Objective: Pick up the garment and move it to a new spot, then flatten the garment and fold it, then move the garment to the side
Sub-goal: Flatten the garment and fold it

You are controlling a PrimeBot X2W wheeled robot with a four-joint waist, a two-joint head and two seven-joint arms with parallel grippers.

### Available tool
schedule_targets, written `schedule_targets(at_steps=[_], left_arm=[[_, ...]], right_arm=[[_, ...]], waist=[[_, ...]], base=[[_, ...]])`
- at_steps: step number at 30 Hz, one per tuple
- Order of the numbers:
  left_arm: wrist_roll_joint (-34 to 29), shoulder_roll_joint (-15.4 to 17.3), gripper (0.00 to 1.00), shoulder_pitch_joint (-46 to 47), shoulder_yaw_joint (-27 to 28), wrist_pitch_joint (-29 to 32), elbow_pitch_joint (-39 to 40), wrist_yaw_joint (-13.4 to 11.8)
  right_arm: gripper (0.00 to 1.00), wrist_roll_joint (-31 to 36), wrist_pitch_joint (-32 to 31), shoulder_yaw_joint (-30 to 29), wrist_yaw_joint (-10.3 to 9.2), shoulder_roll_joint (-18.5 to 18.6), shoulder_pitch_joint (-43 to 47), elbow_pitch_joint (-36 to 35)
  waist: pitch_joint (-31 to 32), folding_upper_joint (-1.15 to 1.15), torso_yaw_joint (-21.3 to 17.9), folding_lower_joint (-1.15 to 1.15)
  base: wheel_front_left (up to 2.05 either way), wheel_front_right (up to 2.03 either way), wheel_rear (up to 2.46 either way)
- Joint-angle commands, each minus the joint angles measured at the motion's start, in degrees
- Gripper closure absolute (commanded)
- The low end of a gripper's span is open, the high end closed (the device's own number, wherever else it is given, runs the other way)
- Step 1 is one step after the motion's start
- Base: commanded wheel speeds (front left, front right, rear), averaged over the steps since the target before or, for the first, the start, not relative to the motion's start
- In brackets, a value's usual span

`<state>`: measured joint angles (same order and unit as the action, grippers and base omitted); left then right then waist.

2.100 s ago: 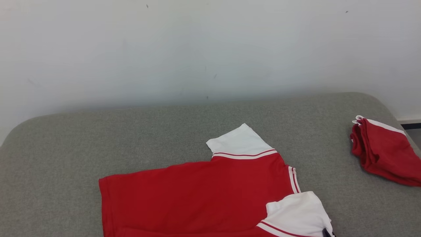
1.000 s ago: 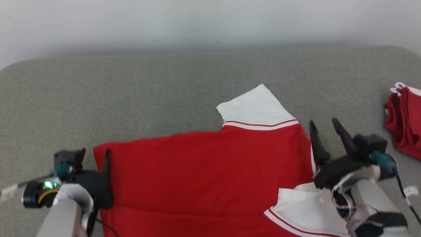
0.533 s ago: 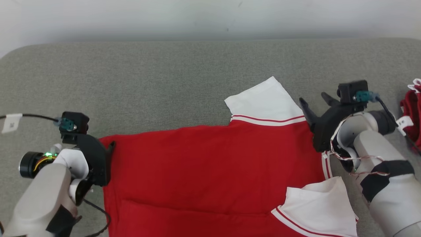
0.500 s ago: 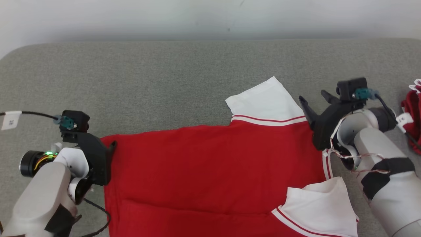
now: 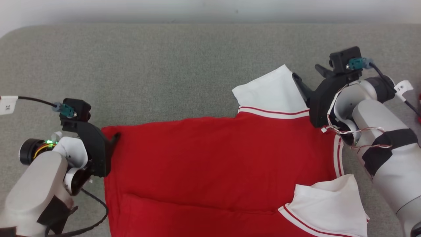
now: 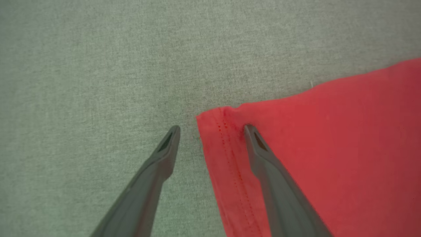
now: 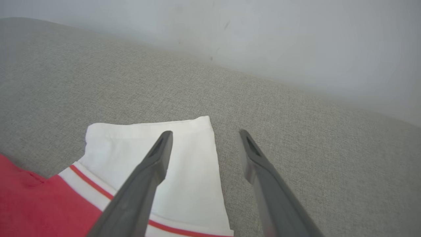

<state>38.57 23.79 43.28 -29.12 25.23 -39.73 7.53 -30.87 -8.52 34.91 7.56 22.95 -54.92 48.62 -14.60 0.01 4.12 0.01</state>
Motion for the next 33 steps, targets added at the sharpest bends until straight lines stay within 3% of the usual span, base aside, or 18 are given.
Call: schedule_targets(at_steps=[1,2,3,4,6,24,33], left_arm=[[-0.23,-0.05,0.08,1.35,-0.68,-0.02,-0.22,-0.12],[-0.32,-0.14,0.25,1.92,-0.71,-0.62,-0.26,-0.12],[-0.32,-0.14,0.25,1.92,-0.71,-0.62,-0.26,-0.12],[-0.49,-0.24,0.53,2.38,-0.85,-0.94,-0.34,-0.12],[-1.09,-0.32,1.00,3.13,-1.31,-1.39,-0.80,-0.12],[0.91,-4.13,1.00,8.10,-6.74,-5.74,0.80,-0.12],[2.25,-3.98,1.00,8.51,-8.54,-8.59,0.13,-0.12]], right_arm=[[0.00,-0.72,0.45,1.06,-0.17,0.48,-1.63,0.33],[0.00,-0.94,0.36,1.72,-0.17,0.52,-2.25,0.48],[0.00,-0.94,0.36,1.72,-0.17,0.52,-2.25,0.48],[0.00,-1.32,0.20,2.30,-0.17,0.53,-2.64,0.70],[0.00,-1.89,0.16,3.29,-0.17,0.67,-3.63,1.11],[0.00,-7.07,-0.95,7.62,-0.17,2.72,-10.74,10.15],[0.00,-7.93,0.54,7.23,-0.17,3.83,-10.35,15.67]], waist=[[-2.13,-0.01,0.63,-0.01],[-2.65,-0.01,0.79,-0.01],[-2.65,-0.01,0.79,-0.01],[-3.09,-0.01,0.97,-0.01],[-3.88,-0.01,1.42,-0.01],[-8.75,-0.01,9.08,-0.01],[-8.53,-0.01,9.61,-0.01]], base=[[0.00,0.00,0.00],[0.00,0.00,0.00],[0.00,0.00,0.00],[0.00,0.00,0.00],[0.00,0.00,0.00],[0.00,0.00,0.00],[0.00,0.00,0.00]])
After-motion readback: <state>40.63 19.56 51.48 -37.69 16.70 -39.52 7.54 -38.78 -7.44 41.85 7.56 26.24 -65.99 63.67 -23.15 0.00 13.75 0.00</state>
